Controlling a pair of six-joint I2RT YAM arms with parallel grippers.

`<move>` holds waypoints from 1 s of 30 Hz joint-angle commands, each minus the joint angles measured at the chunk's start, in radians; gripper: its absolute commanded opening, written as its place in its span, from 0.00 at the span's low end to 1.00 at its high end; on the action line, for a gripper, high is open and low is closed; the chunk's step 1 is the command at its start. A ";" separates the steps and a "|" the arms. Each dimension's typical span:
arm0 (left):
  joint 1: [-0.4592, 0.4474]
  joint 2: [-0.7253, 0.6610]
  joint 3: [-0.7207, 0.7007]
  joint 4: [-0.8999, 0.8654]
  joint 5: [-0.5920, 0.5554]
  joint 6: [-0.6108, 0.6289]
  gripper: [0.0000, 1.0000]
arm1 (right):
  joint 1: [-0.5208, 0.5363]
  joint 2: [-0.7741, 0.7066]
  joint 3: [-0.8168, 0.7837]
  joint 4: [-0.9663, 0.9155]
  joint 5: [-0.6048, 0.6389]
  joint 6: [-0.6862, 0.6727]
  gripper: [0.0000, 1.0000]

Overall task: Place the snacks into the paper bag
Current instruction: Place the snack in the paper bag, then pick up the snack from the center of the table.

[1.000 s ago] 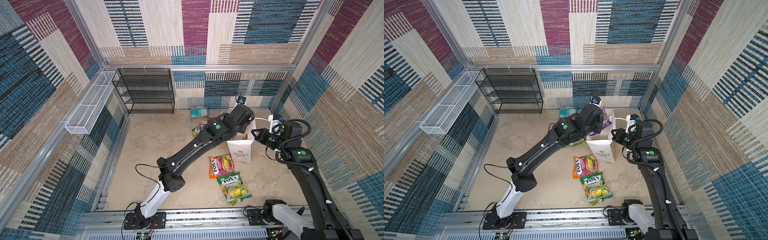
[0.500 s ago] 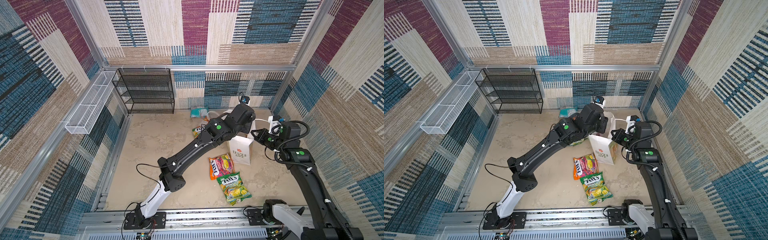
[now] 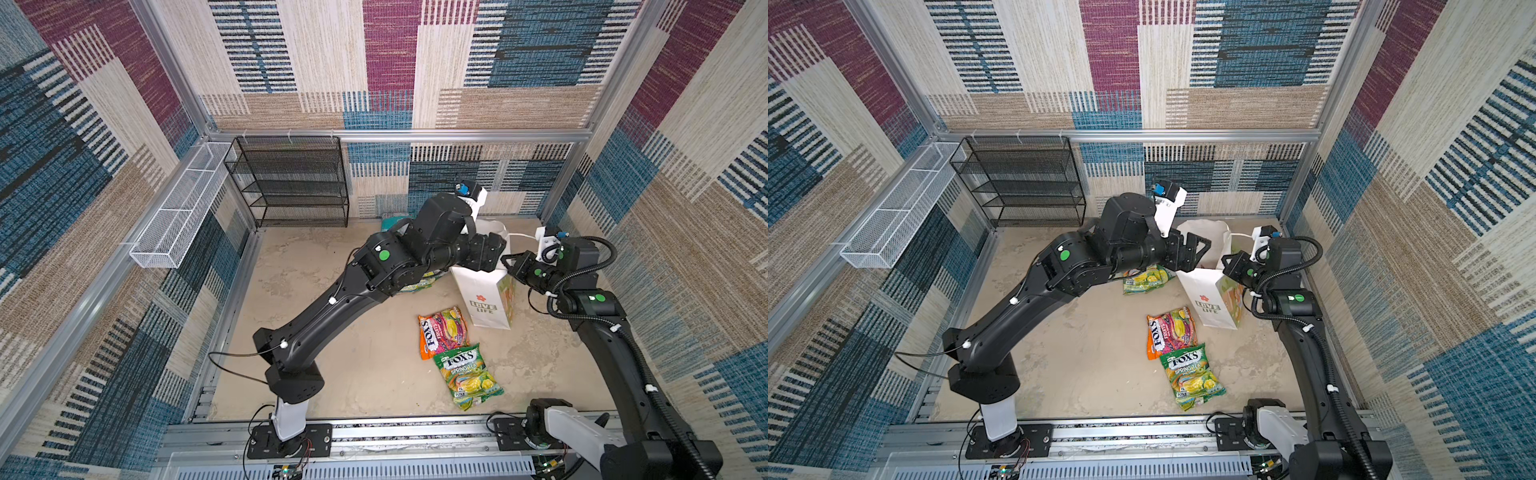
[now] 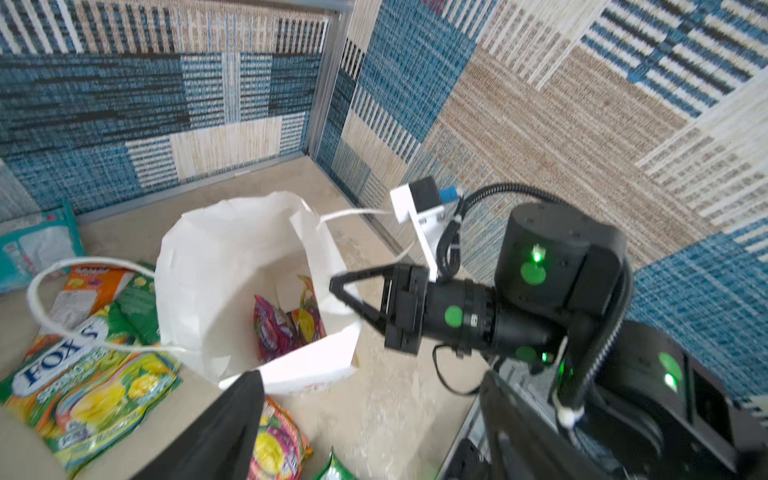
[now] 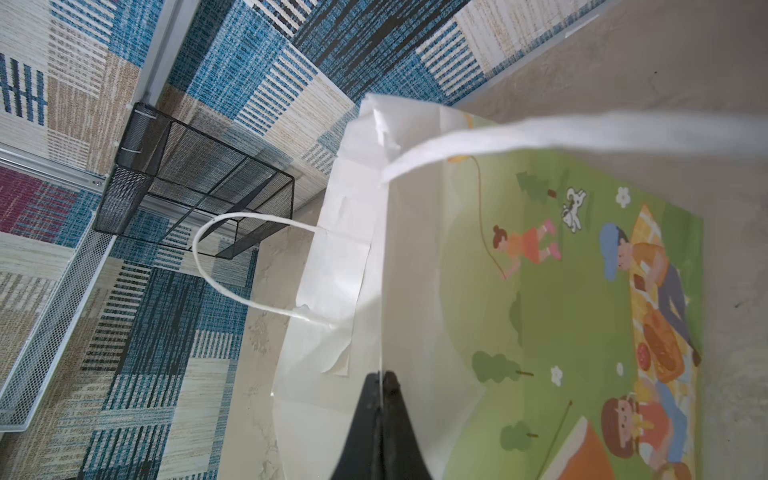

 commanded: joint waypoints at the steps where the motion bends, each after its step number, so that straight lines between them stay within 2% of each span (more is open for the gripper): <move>1: 0.008 -0.102 -0.162 0.023 -0.013 -0.035 0.86 | 0.000 0.024 0.022 0.124 -0.080 0.039 0.00; 6: 0.034 -0.285 -0.469 0.081 -0.039 -0.118 0.86 | 0.000 0.096 0.065 0.192 -0.222 0.074 0.00; 10: 0.081 -0.435 -0.713 0.165 -0.013 -0.180 0.89 | -0.001 0.139 0.103 0.181 -0.262 0.079 0.00; 15: 0.128 -0.507 -0.871 0.146 0.024 -0.215 0.91 | -0.033 0.106 0.057 0.115 -0.169 0.040 0.00; 19: 0.130 -0.471 -0.923 0.142 0.103 -0.218 0.91 | -0.065 0.052 -0.008 0.086 -0.073 0.005 0.00; 27: 0.128 -0.258 -0.949 0.163 0.287 -0.246 0.91 | -0.135 -0.029 -0.079 0.057 -0.062 -0.010 0.00; 30: 0.124 -0.183 -0.951 0.169 0.297 -0.255 0.91 | -0.159 -0.062 -0.112 0.050 -0.053 -0.003 0.00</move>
